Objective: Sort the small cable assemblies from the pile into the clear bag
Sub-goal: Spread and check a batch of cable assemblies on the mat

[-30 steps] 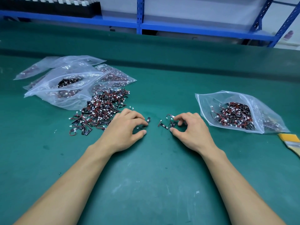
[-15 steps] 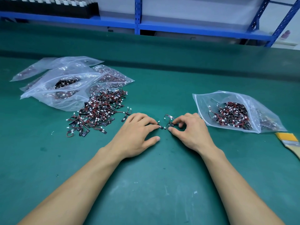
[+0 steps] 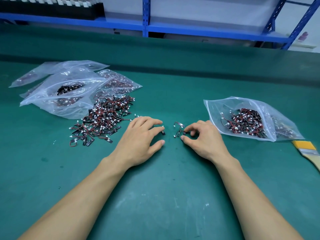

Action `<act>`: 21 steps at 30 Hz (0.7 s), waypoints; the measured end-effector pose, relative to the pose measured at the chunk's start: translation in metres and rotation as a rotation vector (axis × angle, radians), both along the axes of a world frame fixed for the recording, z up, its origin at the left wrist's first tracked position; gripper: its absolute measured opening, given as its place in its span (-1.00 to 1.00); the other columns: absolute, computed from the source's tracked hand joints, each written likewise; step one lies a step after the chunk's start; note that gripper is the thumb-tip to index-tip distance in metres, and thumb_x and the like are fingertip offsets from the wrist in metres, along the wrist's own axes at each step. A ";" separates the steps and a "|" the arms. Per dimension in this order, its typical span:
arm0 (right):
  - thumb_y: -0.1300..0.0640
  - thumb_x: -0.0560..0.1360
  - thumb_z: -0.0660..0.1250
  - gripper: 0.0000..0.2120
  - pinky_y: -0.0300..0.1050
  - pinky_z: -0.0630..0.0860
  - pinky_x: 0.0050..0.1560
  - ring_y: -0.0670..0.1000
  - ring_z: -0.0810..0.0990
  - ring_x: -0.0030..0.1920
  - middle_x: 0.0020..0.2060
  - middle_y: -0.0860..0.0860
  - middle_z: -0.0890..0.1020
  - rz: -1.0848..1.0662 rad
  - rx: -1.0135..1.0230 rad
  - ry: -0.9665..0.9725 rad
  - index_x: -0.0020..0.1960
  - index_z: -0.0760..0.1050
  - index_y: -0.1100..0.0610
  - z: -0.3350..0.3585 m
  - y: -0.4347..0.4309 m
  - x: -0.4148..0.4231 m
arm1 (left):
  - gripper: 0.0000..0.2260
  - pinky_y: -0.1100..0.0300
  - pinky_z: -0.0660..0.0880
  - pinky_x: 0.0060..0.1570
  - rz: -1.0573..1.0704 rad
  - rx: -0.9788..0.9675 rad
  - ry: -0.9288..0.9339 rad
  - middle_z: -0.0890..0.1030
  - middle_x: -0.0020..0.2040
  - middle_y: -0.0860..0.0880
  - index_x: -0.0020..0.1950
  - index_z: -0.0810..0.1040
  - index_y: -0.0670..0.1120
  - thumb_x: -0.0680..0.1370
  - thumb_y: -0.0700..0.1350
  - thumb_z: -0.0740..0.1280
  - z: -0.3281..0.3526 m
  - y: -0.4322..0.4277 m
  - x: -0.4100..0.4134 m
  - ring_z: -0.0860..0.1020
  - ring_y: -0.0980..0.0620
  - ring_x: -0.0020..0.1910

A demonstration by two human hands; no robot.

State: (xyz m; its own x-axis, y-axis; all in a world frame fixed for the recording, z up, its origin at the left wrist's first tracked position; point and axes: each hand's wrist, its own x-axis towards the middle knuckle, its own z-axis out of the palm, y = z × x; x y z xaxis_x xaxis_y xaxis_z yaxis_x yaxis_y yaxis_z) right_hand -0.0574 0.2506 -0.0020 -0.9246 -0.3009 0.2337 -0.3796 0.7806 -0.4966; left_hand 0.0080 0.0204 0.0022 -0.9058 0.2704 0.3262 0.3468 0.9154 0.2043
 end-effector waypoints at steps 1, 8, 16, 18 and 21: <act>-0.05 0.42 0.51 -0.82 -0.13 0.39 -0.03 -0.05 0.42 -0.07 -0.24 -0.16 0.53 -0.002 0.001 0.000 -0.01 0.65 -0.06 0.000 0.000 0.000 | -0.60 0.06 0.15 0.43 -0.030 0.000 -0.005 0.49 0.35 0.11 0.35 0.55 0.02 0.59 0.16 0.29 0.000 0.002 0.000 0.37 0.00 0.34; -0.06 0.41 0.51 -0.84 -0.14 0.37 -0.08 -0.06 0.44 -0.07 -0.23 -0.16 0.53 -0.022 0.002 -0.005 -0.03 0.63 -0.09 0.002 0.002 0.000 | -0.56 -0.01 0.03 0.53 -0.085 -0.047 -0.051 0.52 0.26 0.18 0.35 0.56 0.04 0.60 0.25 0.20 -0.003 0.003 0.001 0.36 0.06 0.36; -0.07 0.39 0.34 -0.68 -0.15 0.42 0.10 -0.21 0.42 0.00 -0.09 -0.24 0.52 0.042 -0.073 -0.028 0.13 0.60 -0.12 0.003 0.003 0.000 | -0.55 -0.01 0.01 0.54 -0.111 -0.023 -0.020 0.45 0.40 0.14 0.41 0.50 0.03 0.61 0.22 0.20 0.000 0.009 0.002 0.31 0.06 0.43; 0.01 0.39 0.19 -0.56 -0.13 0.38 0.21 -0.22 0.39 0.10 0.06 -0.28 0.50 0.074 -0.076 -0.032 0.22 0.58 -0.07 0.004 0.002 -0.001 | -0.51 -0.05 -0.04 0.56 -0.167 -0.051 -0.047 0.37 0.49 0.14 0.48 0.42 0.04 0.62 0.23 0.15 0.001 0.018 0.003 0.22 0.08 0.50; 0.11 0.42 0.07 -0.45 -0.08 0.23 0.38 -0.14 0.27 0.21 0.28 -0.24 0.48 0.126 0.003 -0.022 0.35 0.54 0.01 0.002 0.001 -0.003 | -0.43 -0.09 -0.14 0.55 -0.210 -0.124 -0.096 0.24 0.56 0.17 0.56 0.28 0.04 0.62 0.28 0.04 -0.002 0.025 0.004 0.07 0.12 0.56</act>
State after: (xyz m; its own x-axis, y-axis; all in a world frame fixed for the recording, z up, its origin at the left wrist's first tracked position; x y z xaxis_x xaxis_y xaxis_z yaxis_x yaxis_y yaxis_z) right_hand -0.0607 0.2512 -0.0005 -0.8842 -0.4160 0.2124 -0.4638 0.7284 -0.5042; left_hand 0.0118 0.0459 0.0005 -0.8508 0.4882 0.1944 0.5163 0.8455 0.1364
